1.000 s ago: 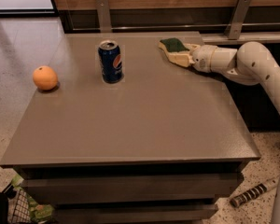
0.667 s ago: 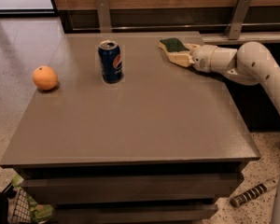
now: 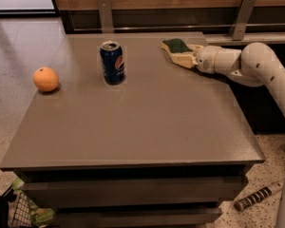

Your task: Move sponge near orange

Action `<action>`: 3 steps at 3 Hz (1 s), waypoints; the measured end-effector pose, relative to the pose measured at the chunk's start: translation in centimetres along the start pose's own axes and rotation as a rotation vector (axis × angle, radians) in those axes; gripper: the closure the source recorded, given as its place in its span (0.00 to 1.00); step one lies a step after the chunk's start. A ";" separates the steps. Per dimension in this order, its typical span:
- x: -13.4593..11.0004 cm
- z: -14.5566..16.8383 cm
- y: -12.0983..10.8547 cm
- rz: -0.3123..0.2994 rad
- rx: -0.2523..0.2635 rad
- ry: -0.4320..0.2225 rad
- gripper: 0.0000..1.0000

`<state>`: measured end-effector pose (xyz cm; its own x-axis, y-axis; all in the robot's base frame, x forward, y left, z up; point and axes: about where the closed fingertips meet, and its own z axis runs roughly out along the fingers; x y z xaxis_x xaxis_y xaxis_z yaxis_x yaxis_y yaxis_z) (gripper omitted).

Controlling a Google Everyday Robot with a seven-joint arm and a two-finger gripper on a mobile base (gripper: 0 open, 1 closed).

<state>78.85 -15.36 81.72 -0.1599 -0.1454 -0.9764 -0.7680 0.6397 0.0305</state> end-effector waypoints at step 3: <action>0.0 0.0 0.0 0.000 0.000 0.000 1.00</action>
Offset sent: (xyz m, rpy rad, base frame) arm -0.0993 -0.0771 0.1019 -0.1583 -0.0729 -0.2136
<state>78.84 -15.37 81.73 -0.1599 -0.1456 -0.9763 -0.7679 0.6399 0.0304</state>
